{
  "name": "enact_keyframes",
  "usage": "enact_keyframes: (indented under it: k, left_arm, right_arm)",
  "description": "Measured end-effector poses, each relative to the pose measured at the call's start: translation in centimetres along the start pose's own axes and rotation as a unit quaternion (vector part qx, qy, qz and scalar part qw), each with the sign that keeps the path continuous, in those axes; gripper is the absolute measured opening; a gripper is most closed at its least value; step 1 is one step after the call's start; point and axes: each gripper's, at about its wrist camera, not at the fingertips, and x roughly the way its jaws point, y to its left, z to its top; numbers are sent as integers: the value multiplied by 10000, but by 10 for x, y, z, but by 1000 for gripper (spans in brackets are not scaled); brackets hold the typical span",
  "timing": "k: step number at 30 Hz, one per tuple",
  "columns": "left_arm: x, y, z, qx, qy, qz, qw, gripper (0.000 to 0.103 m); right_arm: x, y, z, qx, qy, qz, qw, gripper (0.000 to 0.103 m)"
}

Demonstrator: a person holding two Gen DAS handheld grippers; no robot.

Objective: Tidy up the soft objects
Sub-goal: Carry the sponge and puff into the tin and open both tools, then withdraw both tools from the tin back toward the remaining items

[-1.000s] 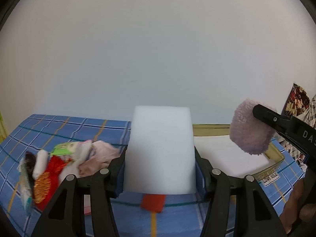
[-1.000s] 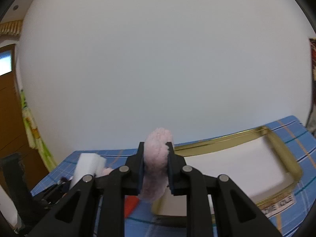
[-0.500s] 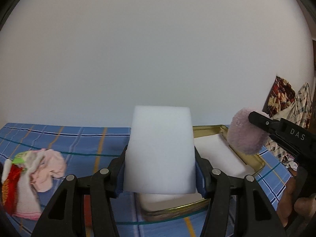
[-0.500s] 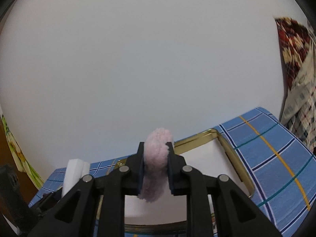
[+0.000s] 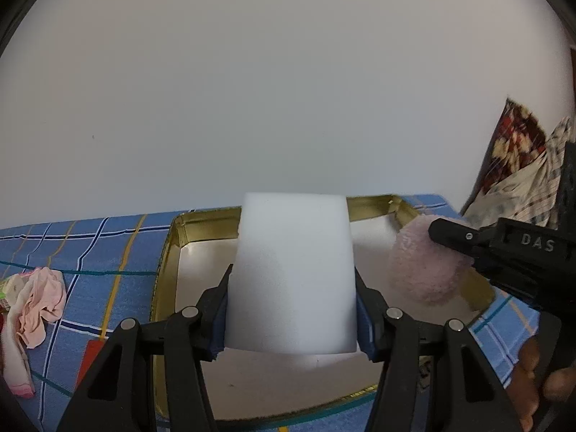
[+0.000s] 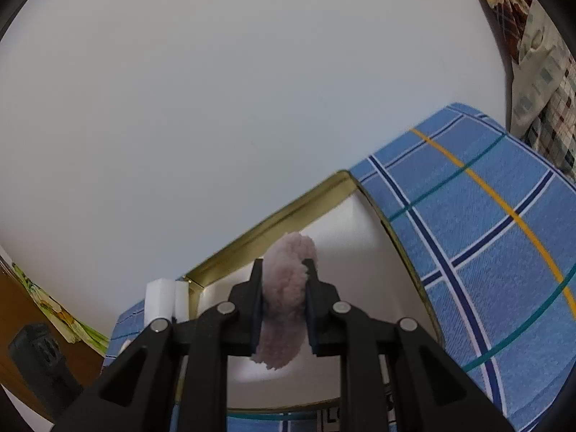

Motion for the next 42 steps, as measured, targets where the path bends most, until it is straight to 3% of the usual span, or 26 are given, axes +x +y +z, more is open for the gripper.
enact_keyframes:
  k: [6, 8, 10, 12, 17, 20, 27, 34, 38, 42]
  left_arm:
    - [9, 4, -5, -6, 86, 175, 9998, 59]
    - [9, 5, -6, 8, 74, 195, 9998, 62]
    - [9, 1, -6, 46, 38, 229, 9997, 77]
    - [3, -2, -6, 101, -91, 247, 9996, 82]
    - [-21, 7, -7, 21, -487, 315, 9983, 83]
    - [-35, 12, -11, 16, -693, 453, 9966, 84]
    - [-56, 29, -21, -14, -921, 796, 9926, 84]
    - [-66, 40, -32, -12, -1010, 1120, 9886, 84]
    - [-73, 48, -39, 45, -1118, 1329, 9848, 84]
    - [-82, 59, -44, -98, -1179, 1310, 9843, 84]
  right_arm:
    - [17, 1, -1, -127, 200, -163, 9996, 26]
    - [16, 2, 0, -229, 149, -330, 9991, 46]
    - [11, 4, 1, -305, -28, -337, 9990, 69]
    - [-1, 6, 1, -376, -414, -493, 9972, 90]
    - [-38, 4, 3, -281, -1361, -496, 9891, 92]
    - [-48, -3, 1, -39, -1736, -612, 9829, 100]
    - [-52, -13, 2, 126, -1960, -790, 9773, 101]
    - [-61, 17, -21, -580, -2478, -1238, 9591, 101]
    - [-60, 25, -32, -785, -2557, -1368, 9538, 101]
    - [-58, 36, -43, -1044, -2631, -1533, 9468, 101]
